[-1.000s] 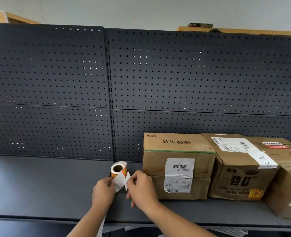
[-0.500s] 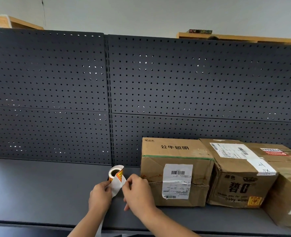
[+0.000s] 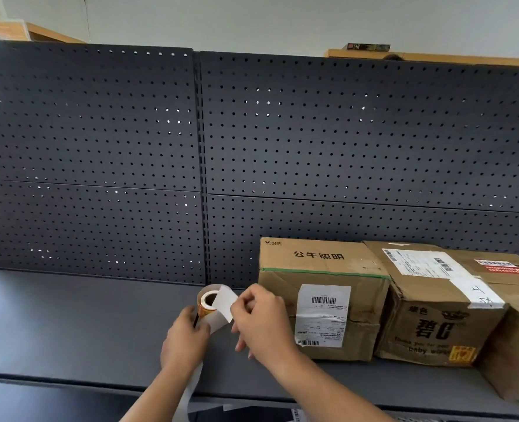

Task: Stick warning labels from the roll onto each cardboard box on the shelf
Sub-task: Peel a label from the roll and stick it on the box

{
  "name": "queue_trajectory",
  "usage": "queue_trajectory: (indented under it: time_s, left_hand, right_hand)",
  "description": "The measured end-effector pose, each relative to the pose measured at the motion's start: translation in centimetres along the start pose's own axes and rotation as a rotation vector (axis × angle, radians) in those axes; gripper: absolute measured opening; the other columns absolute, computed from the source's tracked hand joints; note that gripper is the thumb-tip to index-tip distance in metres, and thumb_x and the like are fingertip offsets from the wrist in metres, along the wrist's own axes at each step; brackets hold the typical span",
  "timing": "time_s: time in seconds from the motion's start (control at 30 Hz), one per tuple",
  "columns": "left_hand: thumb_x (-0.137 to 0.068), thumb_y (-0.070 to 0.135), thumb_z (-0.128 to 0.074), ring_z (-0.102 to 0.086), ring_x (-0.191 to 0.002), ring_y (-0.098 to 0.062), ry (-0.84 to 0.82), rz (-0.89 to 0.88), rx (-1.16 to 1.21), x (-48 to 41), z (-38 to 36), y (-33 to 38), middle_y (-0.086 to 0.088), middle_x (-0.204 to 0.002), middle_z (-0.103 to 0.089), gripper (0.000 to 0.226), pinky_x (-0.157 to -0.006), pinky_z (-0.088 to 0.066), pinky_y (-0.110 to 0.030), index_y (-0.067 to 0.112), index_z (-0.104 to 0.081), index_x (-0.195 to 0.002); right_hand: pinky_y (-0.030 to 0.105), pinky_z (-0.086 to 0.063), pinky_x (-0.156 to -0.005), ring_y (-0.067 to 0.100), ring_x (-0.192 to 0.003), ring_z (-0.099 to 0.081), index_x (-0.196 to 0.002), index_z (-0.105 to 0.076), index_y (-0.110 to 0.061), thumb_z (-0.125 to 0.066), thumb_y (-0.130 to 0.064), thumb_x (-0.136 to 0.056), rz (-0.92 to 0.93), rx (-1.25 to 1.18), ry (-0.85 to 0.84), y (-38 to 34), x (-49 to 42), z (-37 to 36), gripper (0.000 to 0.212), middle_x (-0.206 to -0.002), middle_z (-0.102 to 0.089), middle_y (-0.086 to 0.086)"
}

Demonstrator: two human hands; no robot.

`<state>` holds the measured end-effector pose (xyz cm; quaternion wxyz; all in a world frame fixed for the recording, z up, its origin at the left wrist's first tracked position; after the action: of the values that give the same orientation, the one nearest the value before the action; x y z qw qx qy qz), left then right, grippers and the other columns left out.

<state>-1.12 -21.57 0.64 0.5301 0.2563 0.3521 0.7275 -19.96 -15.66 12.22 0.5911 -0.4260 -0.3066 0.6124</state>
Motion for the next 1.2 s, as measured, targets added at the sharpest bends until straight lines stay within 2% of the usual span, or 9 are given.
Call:
queue_trajectory:
  time_s: [0.1, 0.2, 0.3, 0.43, 0.57, 0.7, 0.8, 1.0, 1.2]
  left_hand:
    - [-0.096, 0.03, -0.066, -0.057, -0.126, -0.028, 0.089, -0.12, 0.084, 1.4, 1.8, 2.8, -0.005, -0.141, -0.055, 0.05, -0.098, -0.051, -0.045, 0.023, -0.051, -0.143]
    - [-0.1, 0.021, -0.059, -0.065, -0.101, -0.015, 0.125, -0.183, 0.464, 3.4, 3.6, 6.6, 0.003, -0.114, -0.066, 0.018, -0.08, -0.053, -0.034, 0.03, -0.058, -0.115]
    - [-0.105, 0.018, -0.054, -0.069, -0.084, -0.019, 0.052, -0.25, 0.684, 5.1, 4.3, 10.5, -0.002, -0.093, -0.072, 0.011, -0.076, -0.056, -0.042, 0.025, -0.062, -0.106]
    - [-0.107, 0.022, -0.054, -0.07, -0.09, -0.03, -0.074, -0.247, 0.827, 6.1, 3.9, 13.2, -0.006, -0.096, -0.075, 0.017, -0.084, -0.058, -0.051, 0.014, -0.069, -0.103]
    - [-0.102, 0.029, -0.063, -0.069, -0.091, -0.019, -0.141, -0.178, 0.928, 6.1, 3.1, 13.5, -0.008, -0.099, -0.076, 0.02, -0.087, -0.056, -0.042, 0.011, -0.071, -0.104]
    - [-0.099, 0.013, -0.067, -0.069, -0.087, -0.025, -0.098, -0.168, 0.986, 6.1, 3.5, 13.2, -0.013, -0.095, -0.074, 0.005, -0.08, -0.057, -0.043, 0.009, -0.067, -0.101]
    - [-0.102, 0.009, -0.061, -0.068, -0.083, -0.026, -0.088, -0.125, 1.059, 6.3, 3.8, 13.2, -0.014, -0.093, -0.071, 0.006, -0.071, -0.057, -0.035, 0.004, -0.062, -0.104]
    - [-0.103, 0.01, -0.06, -0.07, -0.079, -0.023, -0.139, -0.202, 1.036, 7.2, 3.9, 15.1, -0.015, -0.097, -0.076, 0.007, -0.075, -0.059, -0.036, 0.006, -0.065, -0.102]
    - [-0.103, 0.009, -0.06, -0.071, -0.083, -0.025, -0.206, -0.262, 1.015, 7.8, 3.0, 17.1, -0.019, -0.102, -0.074, 0.008, -0.074, -0.061, -0.034, 0.002, -0.064, -0.105]
  right_hand:
    - [0.025, -0.038, -0.033, 0.021, -0.039, -0.065, -0.083, -0.059, -0.012, -0.055, -0.019, -0.097, 0.08, -0.039, 0.08, -1.7, -0.5, 1.9, 0.016, -0.067, -0.07, 0.009]
    - [0.031, -0.045, -0.036, 0.018, -0.038, -0.064, -0.079, -0.058, -0.014, -0.058, -0.02, -0.096, 0.17, -0.017, 0.179, -3.0, -1.1, 3.4, 0.018, -0.061, -0.068, 0.006]
    - [0.04, -0.051, -0.044, 0.017, -0.042, -0.063, -0.075, -0.054, -0.022, -0.057, -0.031, -0.091, 0.252, 0.106, 0.26, -3.5, -1.6, 4.0, 0.02, -0.055, -0.064, 0.002]
    - [0.045, -0.052, -0.054, 0.026, -0.056, -0.062, -0.078, -0.054, -0.02, -0.055, -0.038, -0.09, 0.349, 0.272, 0.315, -3.8, -1.6, 3.8, 0.021, -0.06, -0.064, 0.0]
    - [0.043, -0.052, -0.056, 0.029, -0.066, -0.066, -0.093, -0.059, -0.02, -0.055, -0.038, -0.099, 0.497, 0.387, 0.292, -4.6, -0.3, 3.4, 0.019, -0.072, -0.07, 0.0]
    - [0.038, -0.054, -0.063, 0.021, -0.082, -0.07, -0.108, -0.063, -0.024, -0.058, -0.04, -0.098, 0.566, 0.398, 0.243, -5.0, 0.6, 3.7, 0.019, -0.092, -0.075, -0.005]
    - [0.03, -0.055, -0.065, 0.009, -0.079, -0.066, -0.105, -0.066, -0.026, -0.064, -0.046, -0.096, 0.528, 0.27, 0.223, -4.8, 1.0, 5.0, 0.022, -0.09, -0.071, -0.011]
    - [0.035, -0.054, -0.044, 0.023, -0.056, -0.065, -0.106, -0.068, -0.014, -0.064, -0.025, -0.103, 0.08, -0.452, 0.043, -1.9, -1.2, 7.1, 0.012, -0.089, -0.071, 0.009]
    - [0.03, -0.043, -0.042, 0.023, -0.057, -0.06, -0.104, -0.068, -0.003, -0.07, -0.01, -0.097, 0.148, -0.503, 0.046, -2.7, -1.0, 10.0, 0.01, -0.084, -0.068, 0.01]
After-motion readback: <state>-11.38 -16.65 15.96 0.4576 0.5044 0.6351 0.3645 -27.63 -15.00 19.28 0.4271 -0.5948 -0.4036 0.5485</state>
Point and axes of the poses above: each hand's wrist, its own x-axis away from the middle knuckle, its own z-axis out of the back of the hand, y = z × x, the point moved 9 cm from there along -x, towards the middle knuckle
